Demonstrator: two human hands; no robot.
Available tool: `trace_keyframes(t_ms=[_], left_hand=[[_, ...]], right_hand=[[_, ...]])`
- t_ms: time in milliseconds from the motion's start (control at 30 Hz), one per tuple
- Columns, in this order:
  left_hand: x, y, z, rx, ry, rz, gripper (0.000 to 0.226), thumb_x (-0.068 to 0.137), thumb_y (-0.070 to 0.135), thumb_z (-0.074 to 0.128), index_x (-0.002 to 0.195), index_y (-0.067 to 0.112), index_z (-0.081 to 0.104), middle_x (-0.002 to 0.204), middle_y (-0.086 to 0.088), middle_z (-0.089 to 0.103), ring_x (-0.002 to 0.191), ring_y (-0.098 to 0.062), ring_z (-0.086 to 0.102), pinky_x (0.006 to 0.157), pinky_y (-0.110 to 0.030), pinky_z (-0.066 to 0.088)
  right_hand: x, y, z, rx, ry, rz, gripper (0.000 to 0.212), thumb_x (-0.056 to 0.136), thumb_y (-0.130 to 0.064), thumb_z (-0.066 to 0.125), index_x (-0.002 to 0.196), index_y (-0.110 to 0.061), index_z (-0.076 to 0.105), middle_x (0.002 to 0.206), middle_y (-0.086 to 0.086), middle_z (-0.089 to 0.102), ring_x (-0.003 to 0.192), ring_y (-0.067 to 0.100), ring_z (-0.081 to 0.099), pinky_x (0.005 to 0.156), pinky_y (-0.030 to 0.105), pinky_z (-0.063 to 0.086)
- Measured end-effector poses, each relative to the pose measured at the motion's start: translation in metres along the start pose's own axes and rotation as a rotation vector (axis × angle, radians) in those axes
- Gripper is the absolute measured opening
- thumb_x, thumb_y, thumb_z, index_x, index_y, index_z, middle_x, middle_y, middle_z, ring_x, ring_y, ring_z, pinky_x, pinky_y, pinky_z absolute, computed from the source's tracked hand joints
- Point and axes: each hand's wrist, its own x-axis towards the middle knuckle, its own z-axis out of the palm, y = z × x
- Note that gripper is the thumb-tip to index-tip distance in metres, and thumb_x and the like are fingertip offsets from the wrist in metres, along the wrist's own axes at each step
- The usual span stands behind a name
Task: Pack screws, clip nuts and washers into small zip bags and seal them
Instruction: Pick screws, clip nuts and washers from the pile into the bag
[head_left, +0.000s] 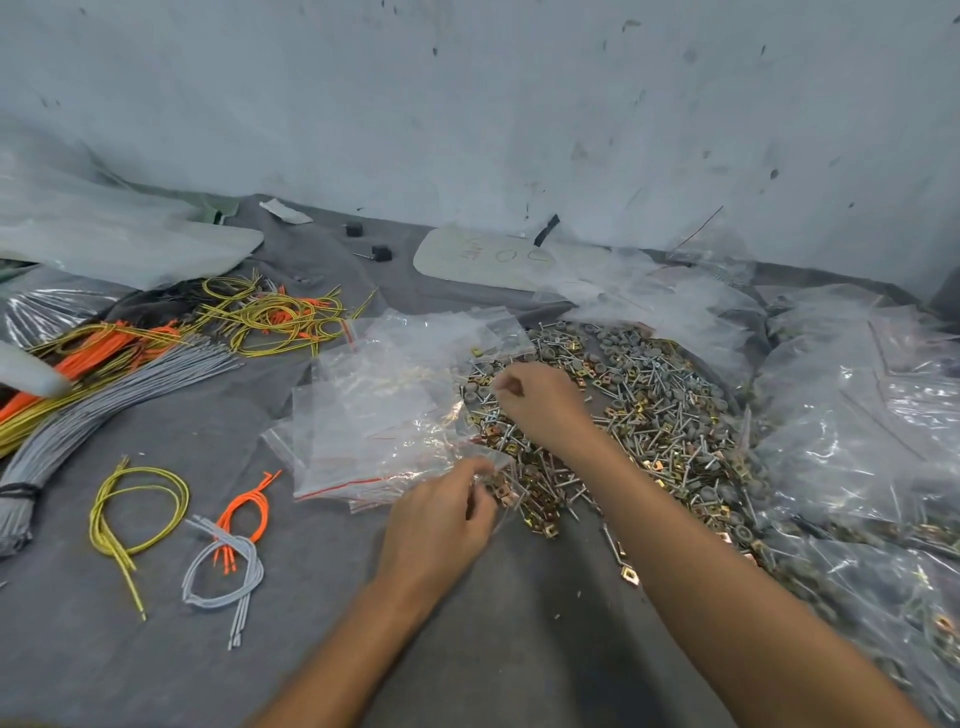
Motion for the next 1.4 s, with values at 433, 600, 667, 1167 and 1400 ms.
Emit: trace_keyframes(t_ms=[433,600,667,1167,1400], left_hand=[[-0.001,-0.002,0.000,-0.029,0.043,-0.002,0.027,0.090,0.025,0.057,0.115,0.028,0.066,0.074,-0.002,0.070,0.074,-0.028,0.065,0.063,-0.039,0.049],[-0.001,-0.002,0.000,-0.035,0.029,-0.012,0.027,0.092,0.025,0.058,0.117,0.029,0.065,0.076,-0.002,0.071,0.076,-0.028,0.065,0.065,-0.040,0.049],[-0.001,-0.001,0.000,-0.031,0.027,-0.013,0.027,0.092,0.026,0.057,0.118,0.029,0.065,0.077,-0.002,0.072,0.076,-0.027,0.066,0.065,-0.039,0.048],[-0.002,-0.002,0.003,0.001,0.051,0.010,0.024,0.090,0.026,0.056,0.112,0.029,0.065,0.071,-0.001,0.070,0.071,-0.027,0.065,0.059,-0.037,0.044],[-0.001,-0.002,0.002,0.013,0.036,0.012,0.025,0.089,0.026,0.055,0.112,0.030,0.064,0.069,0.002,0.070,0.067,-0.023,0.064,0.058,-0.036,0.043]], right_hand=[[0.049,-0.016,0.027,-0.259,-0.214,-0.083,0.015,0.095,-0.025,0.064,0.107,-0.017,0.071,0.107,0.002,0.068,0.097,0.021,0.062,0.087,0.037,0.054],[0.045,-0.018,0.018,-0.337,-0.277,-0.099,0.019,0.091,-0.021,0.062,0.109,-0.014,0.064,0.111,0.007,0.067,0.103,0.027,0.061,0.087,0.038,0.052],[0.045,-0.020,0.015,-0.377,-0.311,-0.112,0.022,0.092,-0.021,0.062,0.112,-0.013,0.062,0.114,0.009,0.067,0.104,0.028,0.061,0.084,0.036,0.051],[0.023,-0.010,-0.007,-0.437,-0.401,-0.167,0.017,0.097,-0.015,0.059,0.112,-0.017,0.066,0.118,0.004,0.066,0.109,0.025,0.061,0.097,0.040,0.050],[0.016,-0.004,-0.006,-0.432,-0.370,-0.214,0.021,0.103,-0.027,0.051,0.105,-0.013,0.066,0.103,0.004,0.068,0.094,0.022,0.062,0.087,0.040,0.052]])
